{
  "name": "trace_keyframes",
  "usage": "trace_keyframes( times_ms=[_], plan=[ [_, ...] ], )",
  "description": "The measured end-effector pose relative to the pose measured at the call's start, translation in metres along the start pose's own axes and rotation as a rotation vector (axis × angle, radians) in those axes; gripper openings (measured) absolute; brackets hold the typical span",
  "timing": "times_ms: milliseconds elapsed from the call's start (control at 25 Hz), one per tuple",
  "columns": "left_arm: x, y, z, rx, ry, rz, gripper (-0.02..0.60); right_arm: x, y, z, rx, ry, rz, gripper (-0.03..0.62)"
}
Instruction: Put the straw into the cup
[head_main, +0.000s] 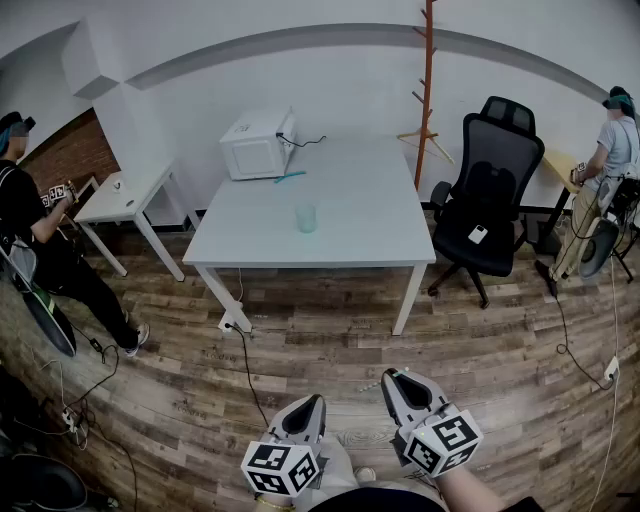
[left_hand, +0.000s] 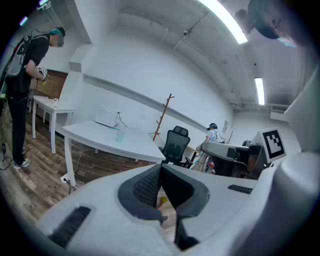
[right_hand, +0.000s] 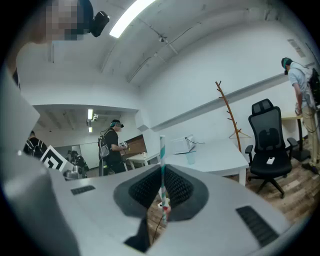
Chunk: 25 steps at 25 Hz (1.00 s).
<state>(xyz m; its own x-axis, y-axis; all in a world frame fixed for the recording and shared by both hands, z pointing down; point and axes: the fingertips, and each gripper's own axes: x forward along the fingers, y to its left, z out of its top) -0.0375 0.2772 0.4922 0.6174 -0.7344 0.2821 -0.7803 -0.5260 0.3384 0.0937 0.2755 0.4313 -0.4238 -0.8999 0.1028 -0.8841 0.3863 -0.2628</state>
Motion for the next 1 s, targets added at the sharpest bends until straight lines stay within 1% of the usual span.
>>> trace_keyframes(
  times_ms=[120, 320, 400, 640, 840, 1000],
  plan=[
    [-0.008, -0.010, 0.001, 0.035, -0.010, 0.012, 0.018, -0.016, 0.005, -0.001, 0.009, -0.007, 0.008, 0.038],
    [-0.016, -0.018, 0.000, 0.007, -0.021, 0.016, 0.018, -0.030, 0.014, 0.002, 0.007, -0.022, 0.014, 0.038],
    [-0.019, -0.022, -0.001, 0.009, -0.025, 0.019, 0.018, -0.035, 0.017, 0.002, 0.004, -0.024, 0.020, 0.038],
    [-0.021, -0.030, -0.003, 0.025, -0.015, -0.008, 0.018, -0.043, 0.021, -0.002, 0.016, -0.028, 0.023, 0.038],
    [-0.024, -0.035, 0.001, 0.029, -0.022, -0.034, 0.018, -0.047, 0.022, 0.001, 0.064, -0.047, 0.043, 0.040],
    [-0.022, -0.038, -0.001, 0.028, -0.018, -0.036, 0.018, -0.048, 0.020, 0.006, 0.052, -0.049, 0.045, 0.040]
  ],
)
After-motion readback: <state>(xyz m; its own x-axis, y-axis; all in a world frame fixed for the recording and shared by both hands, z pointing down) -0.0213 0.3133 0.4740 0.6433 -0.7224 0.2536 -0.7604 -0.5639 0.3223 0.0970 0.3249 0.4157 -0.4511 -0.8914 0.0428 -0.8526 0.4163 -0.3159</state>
